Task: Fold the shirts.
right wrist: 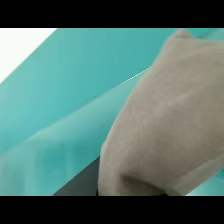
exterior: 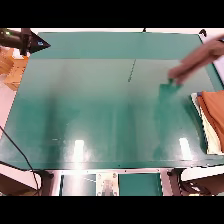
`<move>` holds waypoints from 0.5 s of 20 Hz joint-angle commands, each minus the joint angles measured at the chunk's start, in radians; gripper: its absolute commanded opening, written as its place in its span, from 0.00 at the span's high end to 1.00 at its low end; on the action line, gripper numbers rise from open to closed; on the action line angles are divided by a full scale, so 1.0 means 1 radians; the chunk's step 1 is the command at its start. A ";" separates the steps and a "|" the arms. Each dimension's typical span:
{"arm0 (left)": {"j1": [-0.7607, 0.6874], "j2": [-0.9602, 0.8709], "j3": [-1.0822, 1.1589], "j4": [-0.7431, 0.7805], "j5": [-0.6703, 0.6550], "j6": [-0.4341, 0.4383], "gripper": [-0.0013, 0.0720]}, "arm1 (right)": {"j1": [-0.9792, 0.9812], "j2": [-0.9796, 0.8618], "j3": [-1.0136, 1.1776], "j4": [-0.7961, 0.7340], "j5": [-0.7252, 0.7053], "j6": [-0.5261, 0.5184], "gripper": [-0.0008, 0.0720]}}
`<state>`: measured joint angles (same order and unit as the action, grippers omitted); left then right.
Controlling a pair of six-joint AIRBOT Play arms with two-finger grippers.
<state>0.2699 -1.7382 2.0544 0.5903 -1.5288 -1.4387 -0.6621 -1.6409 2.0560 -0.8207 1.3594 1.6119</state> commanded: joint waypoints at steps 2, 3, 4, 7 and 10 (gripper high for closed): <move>0.001 0.001 0.000 0.000 -0.009 -0.001 0.95 | -0.272 0.009 0.005 -0.028 0.066 -0.053 0.96; 0.001 0.001 0.000 0.000 -0.009 -0.001 0.95 | -0.309 0.009 0.002 -0.058 0.079 -0.053 0.96; 0.001 0.001 0.000 0.000 -0.009 -0.001 0.95 | -0.336 0.012 -0.005 -0.093 0.094 -0.053 0.96; 0.001 0.001 0.000 0.000 -0.011 -0.003 0.95 | -0.391 0.039 -0.022 -0.216 0.143 -0.053 0.96; -0.001 0.001 0.000 0.000 -0.031 -0.005 0.95 | -0.430 0.072 -0.023 -0.225 0.214 -0.052 0.96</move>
<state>0.2695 -1.7382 2.0544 0.5907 -1.5444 -1.4425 -1.0416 -1.5951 2.0373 -0.9920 1.5051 1.5620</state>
